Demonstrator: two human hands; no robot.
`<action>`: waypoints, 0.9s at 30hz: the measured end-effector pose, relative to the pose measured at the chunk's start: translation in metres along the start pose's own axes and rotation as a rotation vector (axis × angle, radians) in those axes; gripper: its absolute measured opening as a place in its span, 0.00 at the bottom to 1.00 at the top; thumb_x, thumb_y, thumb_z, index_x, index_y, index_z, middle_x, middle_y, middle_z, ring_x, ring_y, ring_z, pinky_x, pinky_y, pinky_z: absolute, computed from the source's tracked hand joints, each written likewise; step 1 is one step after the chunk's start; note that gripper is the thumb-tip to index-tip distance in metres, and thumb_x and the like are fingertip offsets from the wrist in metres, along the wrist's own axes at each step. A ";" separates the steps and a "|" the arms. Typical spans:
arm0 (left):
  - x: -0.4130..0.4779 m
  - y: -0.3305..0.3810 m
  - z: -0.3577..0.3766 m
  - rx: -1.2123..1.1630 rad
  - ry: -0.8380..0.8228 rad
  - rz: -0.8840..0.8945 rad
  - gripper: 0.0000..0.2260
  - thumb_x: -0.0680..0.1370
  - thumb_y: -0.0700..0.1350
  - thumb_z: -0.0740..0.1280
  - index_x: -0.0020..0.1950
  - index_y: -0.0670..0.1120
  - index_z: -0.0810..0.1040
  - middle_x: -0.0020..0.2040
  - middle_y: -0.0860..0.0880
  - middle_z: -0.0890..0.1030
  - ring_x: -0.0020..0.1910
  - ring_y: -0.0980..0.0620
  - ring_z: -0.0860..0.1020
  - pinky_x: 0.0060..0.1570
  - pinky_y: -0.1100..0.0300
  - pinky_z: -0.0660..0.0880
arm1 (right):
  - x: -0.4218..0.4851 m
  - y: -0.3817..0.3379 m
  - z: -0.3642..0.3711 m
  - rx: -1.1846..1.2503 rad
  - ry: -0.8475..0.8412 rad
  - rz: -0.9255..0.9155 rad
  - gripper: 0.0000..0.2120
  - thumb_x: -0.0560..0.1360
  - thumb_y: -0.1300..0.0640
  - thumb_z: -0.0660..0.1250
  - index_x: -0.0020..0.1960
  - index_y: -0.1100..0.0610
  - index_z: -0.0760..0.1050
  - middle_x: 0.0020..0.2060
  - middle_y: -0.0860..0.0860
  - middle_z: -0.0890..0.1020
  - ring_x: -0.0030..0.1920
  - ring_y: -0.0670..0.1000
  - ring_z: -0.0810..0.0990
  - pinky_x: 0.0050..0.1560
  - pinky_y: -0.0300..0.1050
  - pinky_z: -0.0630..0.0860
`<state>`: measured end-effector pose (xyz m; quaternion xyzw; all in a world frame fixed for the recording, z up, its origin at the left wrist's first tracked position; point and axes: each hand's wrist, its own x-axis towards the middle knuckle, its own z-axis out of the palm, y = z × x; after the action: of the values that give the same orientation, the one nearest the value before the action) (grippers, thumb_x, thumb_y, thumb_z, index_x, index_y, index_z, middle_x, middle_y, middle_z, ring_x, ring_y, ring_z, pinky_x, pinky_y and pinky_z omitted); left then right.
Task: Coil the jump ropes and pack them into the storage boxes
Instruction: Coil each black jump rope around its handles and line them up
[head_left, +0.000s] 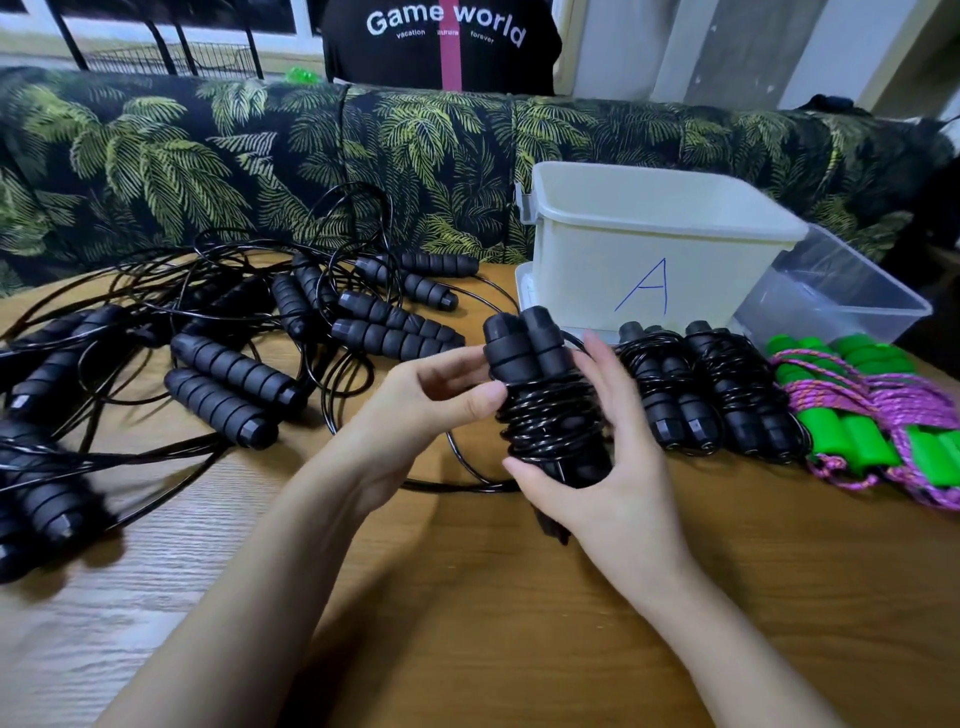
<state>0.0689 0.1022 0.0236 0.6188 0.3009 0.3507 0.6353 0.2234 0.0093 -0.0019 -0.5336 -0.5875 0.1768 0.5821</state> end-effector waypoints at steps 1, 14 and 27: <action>-0.002 0.002 0.001 -0.020 -0.028 -0.009 0.16 0.72 0.44 0.74 0.59 0.46 0.81 0.50 0.50 0.86 0.51 0.56 0.82 0.51 0.68 0.75 | -0.001 -0.001 0.000 0.066 -0.022 0.030 0.42 0.63 0.59 0.78 0.72 0.46 0.64 0.66 0.39 0.75 0.68 0.40 0.72 0.66 0.32 0.67; -0.005 -0.005 0.028 -0.049 0.199 0.047 0.09 0.72 0.40 0.73 0.39 0.55 0.86 0.42 0.56 0.86 0.43 0.63 0.83 0.41 0.74 0.74 | -0.005 0.007 0.008 -0.789 -0.029 -0.229 0.43 0.69 0.48 0.73 0.78 0.54 0.57 0.73 0.54 0.66 0.71 0.57 0.69 0.56 0.50 0.79; -0.003 -0.003 0.016 0.162 0.105 0.026 0.30 0.72 0.57 0.73 0.71 0.46 0.74 0.60 0.52 0.83 0.61 0.60 0.79 0.62 0.66 0.73 | 0.004 0.013 -0.008 -0.366 0.005 -0.128 0.40 0.71 0.64 0.76 0.78 0.54 0.62 0.73 0.48 0.68 0.73 0.43 0.66 0.71 0.35 0.64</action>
<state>0.0802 0.0908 0.0211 0.6526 0.3532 0.3655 0.5619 0.2372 0.0144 -0.0088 -0.5926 -0.6411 0.0282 0.4868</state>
